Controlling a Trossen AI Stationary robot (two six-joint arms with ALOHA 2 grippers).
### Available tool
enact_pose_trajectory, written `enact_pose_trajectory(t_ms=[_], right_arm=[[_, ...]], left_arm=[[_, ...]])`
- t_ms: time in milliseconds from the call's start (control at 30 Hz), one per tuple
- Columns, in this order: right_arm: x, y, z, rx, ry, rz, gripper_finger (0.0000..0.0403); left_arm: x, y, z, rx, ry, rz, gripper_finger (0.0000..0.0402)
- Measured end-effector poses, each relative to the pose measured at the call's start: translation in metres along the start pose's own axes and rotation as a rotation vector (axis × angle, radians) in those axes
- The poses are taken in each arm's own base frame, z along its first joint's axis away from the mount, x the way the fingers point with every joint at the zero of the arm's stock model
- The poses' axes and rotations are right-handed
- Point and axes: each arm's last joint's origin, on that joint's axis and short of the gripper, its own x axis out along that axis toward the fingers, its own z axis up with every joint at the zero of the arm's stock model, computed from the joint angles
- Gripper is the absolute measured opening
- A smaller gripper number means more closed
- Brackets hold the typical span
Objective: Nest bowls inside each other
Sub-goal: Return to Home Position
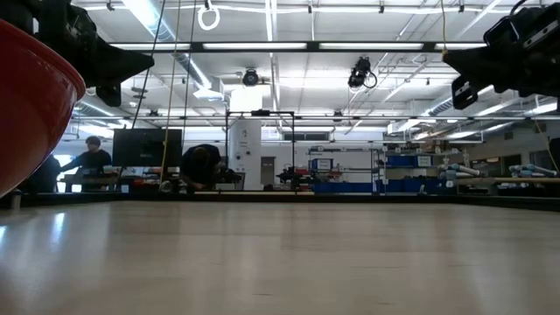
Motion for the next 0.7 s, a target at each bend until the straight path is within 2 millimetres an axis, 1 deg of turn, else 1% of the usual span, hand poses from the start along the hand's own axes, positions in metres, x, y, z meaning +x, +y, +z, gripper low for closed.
enact_pose_trajectory(t_ms=[100, 300, 467, 700], right_arm=[[0.0, 0.001, 0.002, -0.011, -0.014, 0.006, 0.0002], [0.003, 0.002, -0.002, 0.021, 0.011, 0.007, 0.0002], [0.009, 0.005, -0.005, -0.015, 0.012, -0.006, 0.0002], [0.017, 0.013, -0.011, -0.018, 0.045, 0.035, 0.0002]], left_arm=[[0.0, 0.0, 0.0, -0.015, -0.005, 0.0, 0.0], [0.0, -0.001, 0.0, -0.055, 0.0, -0.013, 0.0], [0.0, -0.003, 0.0, -0.057, 0.005, -0.032, 0.0], [0.003, -0.003, -0.006, -0.046, 0.061, -0.02, 0.0]])
